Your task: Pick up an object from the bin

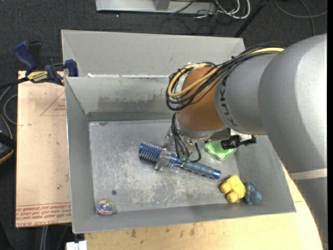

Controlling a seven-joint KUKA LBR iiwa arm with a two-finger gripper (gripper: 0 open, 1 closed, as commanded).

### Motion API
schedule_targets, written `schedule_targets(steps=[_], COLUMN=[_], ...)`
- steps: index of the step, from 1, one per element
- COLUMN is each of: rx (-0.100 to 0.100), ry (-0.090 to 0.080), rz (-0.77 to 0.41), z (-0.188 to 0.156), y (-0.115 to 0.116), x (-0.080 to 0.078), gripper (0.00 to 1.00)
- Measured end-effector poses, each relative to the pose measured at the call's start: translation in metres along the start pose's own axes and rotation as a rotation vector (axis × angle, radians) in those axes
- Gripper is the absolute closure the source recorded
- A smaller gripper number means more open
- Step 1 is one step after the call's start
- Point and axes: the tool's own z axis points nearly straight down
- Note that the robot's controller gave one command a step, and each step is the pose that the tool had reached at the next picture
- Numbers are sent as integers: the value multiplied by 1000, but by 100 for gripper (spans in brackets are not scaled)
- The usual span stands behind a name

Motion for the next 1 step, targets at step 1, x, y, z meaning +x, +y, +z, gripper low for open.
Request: schedule_targets(steps=[1], rx=[5], ry=[10], rz=[-2], z=[-3], y=[0], x=[-1], gripper=[100])
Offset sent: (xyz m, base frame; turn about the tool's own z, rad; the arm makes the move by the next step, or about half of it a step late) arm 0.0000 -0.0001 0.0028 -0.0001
